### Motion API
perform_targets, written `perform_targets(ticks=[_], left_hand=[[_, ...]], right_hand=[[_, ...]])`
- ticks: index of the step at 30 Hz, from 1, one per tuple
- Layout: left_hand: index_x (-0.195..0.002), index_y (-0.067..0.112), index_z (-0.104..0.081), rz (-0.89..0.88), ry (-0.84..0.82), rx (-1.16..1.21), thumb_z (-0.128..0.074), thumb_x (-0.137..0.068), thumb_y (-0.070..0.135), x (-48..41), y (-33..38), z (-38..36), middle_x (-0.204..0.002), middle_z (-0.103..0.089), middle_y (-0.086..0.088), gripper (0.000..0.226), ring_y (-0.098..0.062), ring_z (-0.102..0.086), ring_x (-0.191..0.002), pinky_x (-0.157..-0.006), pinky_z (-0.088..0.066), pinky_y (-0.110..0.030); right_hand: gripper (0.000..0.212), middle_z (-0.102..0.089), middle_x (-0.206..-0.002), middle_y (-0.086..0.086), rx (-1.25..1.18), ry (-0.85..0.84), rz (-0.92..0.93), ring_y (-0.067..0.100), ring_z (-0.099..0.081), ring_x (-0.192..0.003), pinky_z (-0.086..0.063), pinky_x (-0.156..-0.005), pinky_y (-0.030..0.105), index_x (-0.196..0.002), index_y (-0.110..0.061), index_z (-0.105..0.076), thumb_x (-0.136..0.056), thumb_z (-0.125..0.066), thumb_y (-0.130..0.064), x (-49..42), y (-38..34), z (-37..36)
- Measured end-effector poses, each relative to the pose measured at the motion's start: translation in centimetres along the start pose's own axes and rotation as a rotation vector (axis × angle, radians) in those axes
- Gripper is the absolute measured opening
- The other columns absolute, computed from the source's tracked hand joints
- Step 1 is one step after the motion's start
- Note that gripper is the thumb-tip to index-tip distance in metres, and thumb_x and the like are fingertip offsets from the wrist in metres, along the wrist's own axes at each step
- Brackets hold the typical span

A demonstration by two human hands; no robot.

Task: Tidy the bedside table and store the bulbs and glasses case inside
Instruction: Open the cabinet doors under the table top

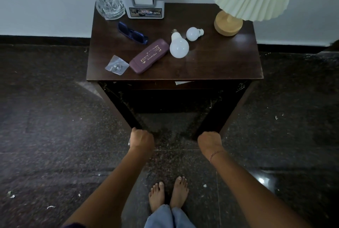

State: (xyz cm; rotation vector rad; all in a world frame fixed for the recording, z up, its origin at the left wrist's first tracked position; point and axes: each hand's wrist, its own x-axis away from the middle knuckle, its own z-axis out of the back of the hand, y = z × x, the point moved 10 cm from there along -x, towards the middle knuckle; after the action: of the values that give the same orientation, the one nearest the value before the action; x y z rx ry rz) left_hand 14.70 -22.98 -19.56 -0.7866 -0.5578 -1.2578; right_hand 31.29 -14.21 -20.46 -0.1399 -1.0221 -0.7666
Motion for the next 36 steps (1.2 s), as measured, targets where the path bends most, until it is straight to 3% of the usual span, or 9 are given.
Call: perform_targets(ticks=[5, 10, 13, 15, 17, 20, 22, 24, 36], left_hand=[[-0.117, 0.013, -0.062, -0.028, -0.059, -0.065, -0.039, -0.094, 0.033, 1.1, -0.1, -2.3, -0.122, -0.063, -0.005, 0.038, -0.022, -0.056, -0.115, -0.106, -0.032, -0.038], [-0.135, 0.009, -0.047, -0.089, -0.039, -0.182, -0.043, -0.095, 0.012, 1.8, -0.3, -4.4, -0.137, -0.054, -0.008, 0.04, -0.026, -0.048, -0.128, -0.116, -0.024, -0.042], [-0.137, 0.007, -0.044, -0.115, -0.031, -0.245, -0.04, -0.096, 0.009, 2.2, -0.6, -5.4, -0.139, -0.052, -0.01, 0.042, -0.027, -0.045, -0.131, -0.117, -0.02, -0.043], [-0.138, 0.006, -0.043, -0.115, -0.027, -0.264, -0.039, -0.097, 0.01, 2.5, -0.7, -6.0, -0.139, -0.052, -0.011, 0.042, -0.028, -0.044, -0.132, -0.118, -0.019, -0.044], [-0.138, 0.004, -0.041, -0.123, -0.031, -0.282, -0.037, -0.097, 0.008, 2.7, -0.9, -6.8, -0.138, -0.052, -0.012, 0.042, -0.029, -0.043, -0.132, -0.117, -0.019, -0.047], [-0.14, 0.002, -0.037, -0.118, -0.042, -0.335, -0.037, -0.097, 0.004, 2.6, -1.6, -8.7, -0.14, -0.05, -0.014, 0.044, -0.032, -0.042, -0.133, -0.115, -0.022, -0.048], [-0.139, 0.001, -0.038, -0.104, -0.059, -0.408, -0.043, -0.094, 0.001, 2.5, -2.4, -10.2, -0.138, -0.052, -0.014, 0.045, -0.033, -0.045, -0.13, -0.111, -0.028, -0.048], [-0.138, 0.0, -0.04, -0.085, -0.075, -0.492, -0.051, -0.091, -0.001, 2.7, -3.2, -11.5, -0.138, -0.05, -0.016, 0.048, -0.036, -0.047, -0.128, -0.107, -0.034, -0.048], [-0.139, 0.0, -0.038, -0.003, -0.212, -0.469, -0.037, -0.098, 0.017, 5.0, -2.4, -11.8, -0.147, -0.038, -0.018, 0.044, -0.036, -0.031, -0.138, -0.112, -0.025, -0.044]], right_hand=[[0.029, -0.063, -0.121, 0.006, -0.017, -0.042, -0.006, 0.022, -0.056, -0.115, -0.039, -0.099, 0.032, -0.117, -0.009, -0.06, -0.094, -0.043, -0.008, 0.7, 0.2, -1.6], [0.028, -0.062, -0.122, 0.009, -0.007, -0.08, -0.003, 0.024, -0.054, -0.117, -0.037, -0.105, 0.033, -0.116, -0.007, -0.061, -0.091, -0.05, -0.006, 2.6, 1.9, -4.1], [0.033, -0.072, -0.064, 0.011, -0.005, 0.227, -0.016, 0.017, -0.071, -0.067, -0.055, -0.068, 0.019, -0.057, -0.004, -0.073, -0.036, -0.093, -0.018, 4.1, 3.6, -3.1], [0.048, -0.063, -0.045, 0.02, 0.037, 0.33, 0.027, 0.025, -0.068, -0.049, -0.057, -0.05, 0.024, -0.037, 0.0, -0.064, -0.002, -0.093, -0.017, 4.4, 4.3, -3.9], [0.049, -0.067, -0.064, 0.032, 0.121, 0.25, -0.01, 0.034, -0.072, -0.069, -0.06, -0.066, 0.031, -0.054, 0.009, -0.069, -0.021, -0.095, -0.016, 4.1, 5.9, -6.3], [0.049, -0.068, -0.063, 0.03, 0.137, 0.297, 0.017, 0.033, -0.072, -0.066, -0.059, -0.062, 0.033, -0.052, 0.009, -0.069, -0.017, -0.094, -0.014, 4.7, 6.9, -7.1], [0.043, -0.058, -0.115, 0.038, 0.229, 0.137, 0.026, 0.037, -0.058, -0.116, -0.043, -0.103, 0.035, -0.104, 0.017, -0.062, -0.073, -0.073, -0.011, 4.5, 7.7, -9.6], [0.043, -0.032, -0.145, 0.032, 0.192, 0.158, 0.061, 0.035, -0.028, -0.14, -0.015, -0.118, 0.04, -0.134, 0.01, -0.038, -0.093, -0.037, -0.001, 4.0, 8.5, -11.2], [0.04, -0.035, -0.148, 0.023, 0.094, 0.041, -0.052, 0.031, -0.025, -0.142, -0.014, -0.12, 0.038, -0.135, -0.003, -0.043, -0.097, -0.032, -0.009, 2.9, 8.5, -11.7]])
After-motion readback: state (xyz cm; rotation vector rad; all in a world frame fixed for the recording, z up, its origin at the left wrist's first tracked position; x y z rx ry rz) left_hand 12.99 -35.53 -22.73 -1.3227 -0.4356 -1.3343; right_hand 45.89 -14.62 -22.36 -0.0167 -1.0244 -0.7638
